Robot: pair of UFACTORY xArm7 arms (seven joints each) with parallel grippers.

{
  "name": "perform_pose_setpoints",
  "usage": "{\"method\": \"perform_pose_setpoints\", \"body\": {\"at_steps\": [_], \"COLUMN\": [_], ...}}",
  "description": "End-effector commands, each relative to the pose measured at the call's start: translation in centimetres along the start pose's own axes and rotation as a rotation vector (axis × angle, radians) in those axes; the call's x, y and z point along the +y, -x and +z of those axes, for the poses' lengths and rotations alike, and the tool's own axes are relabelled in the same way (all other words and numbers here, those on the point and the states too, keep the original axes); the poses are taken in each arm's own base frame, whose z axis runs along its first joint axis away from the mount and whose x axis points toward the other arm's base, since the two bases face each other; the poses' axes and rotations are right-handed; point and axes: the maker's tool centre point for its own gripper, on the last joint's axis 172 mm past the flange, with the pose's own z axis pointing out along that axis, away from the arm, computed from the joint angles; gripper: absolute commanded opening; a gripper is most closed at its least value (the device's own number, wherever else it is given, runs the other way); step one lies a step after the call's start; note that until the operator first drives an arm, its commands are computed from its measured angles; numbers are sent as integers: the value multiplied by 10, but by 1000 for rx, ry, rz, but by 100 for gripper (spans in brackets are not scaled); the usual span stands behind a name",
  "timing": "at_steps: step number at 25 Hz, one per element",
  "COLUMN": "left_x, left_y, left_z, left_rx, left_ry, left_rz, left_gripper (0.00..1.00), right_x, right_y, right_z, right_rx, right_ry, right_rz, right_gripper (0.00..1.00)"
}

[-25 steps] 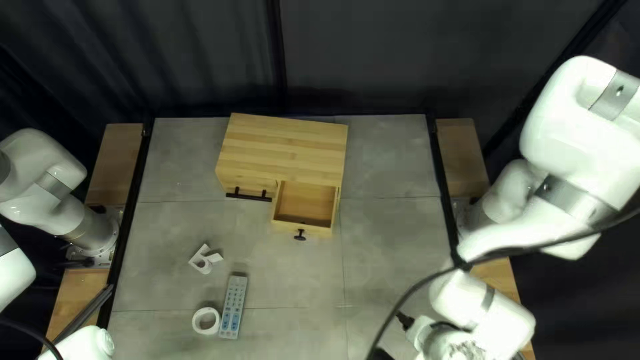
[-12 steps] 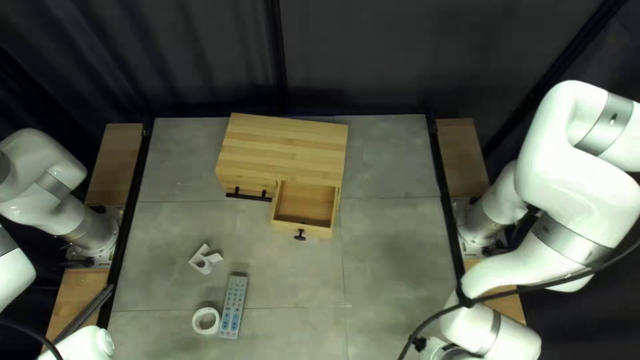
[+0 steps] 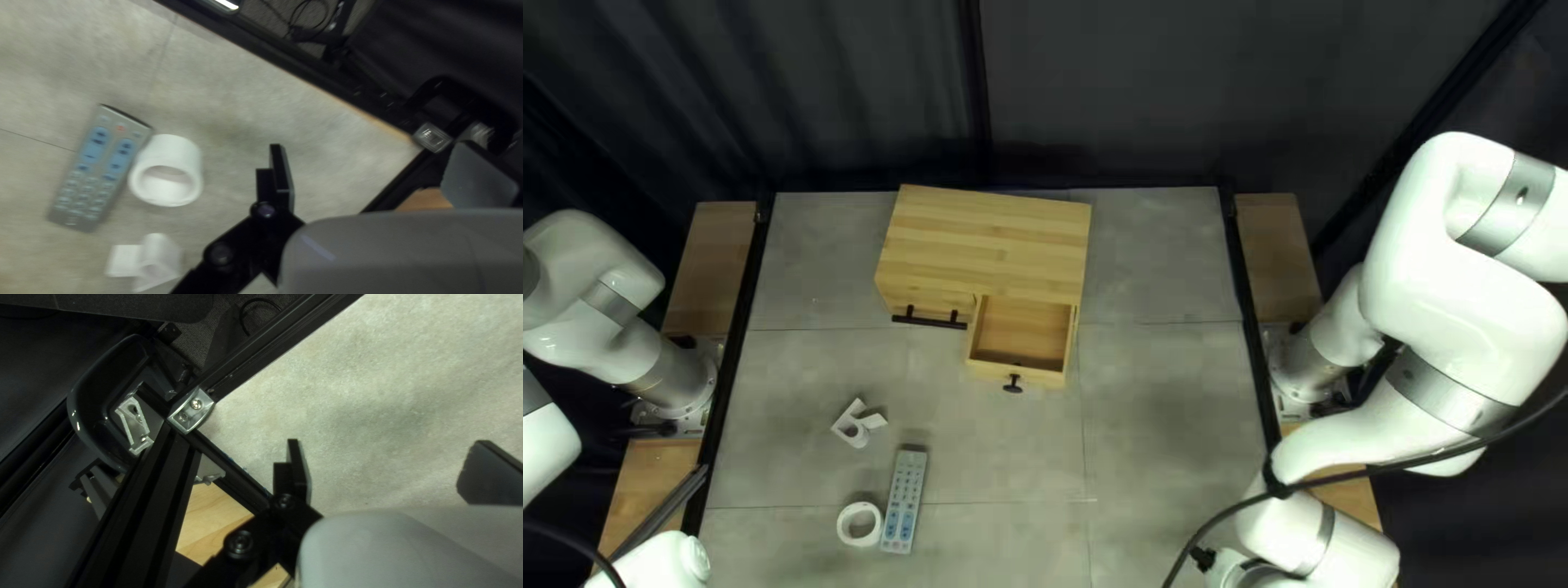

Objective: Open drawers and place objects into drawer and close

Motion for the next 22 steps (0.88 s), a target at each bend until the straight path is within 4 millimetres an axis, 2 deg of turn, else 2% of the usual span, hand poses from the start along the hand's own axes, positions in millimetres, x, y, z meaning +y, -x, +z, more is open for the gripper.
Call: {"method": "perform_pose_setpoints", "body": {"at_steps": [1, 7, 9, 10, 22], "left_x": [-24, -57, -64, -68, -69], "left_y": [47, 43, 48, 51, 52], "left_z": [-5, -18, -21, -23, -23], "left_rx": [-33, -77, -84, -74, -72], "left_ry": [-70, -156, -156, -122, -114], "left_rz": [139, 297, 292, 234, 222], "left_gripper": [100, 100, 100, 100, 100], "right_x": [0, 0, 0, 0, 0], "right_y": [0, 0, 0, 0, 0], "right_z": [0, 0, 0, 0, 0], "right_rx": [0, 0, 0, 0, 0], "right_ry": [0, 0, 0, 0, 0], "right_rz": [0, 0, 0, 0, 0], "right_gripper": [100, 100, 100, 100, 100]}}
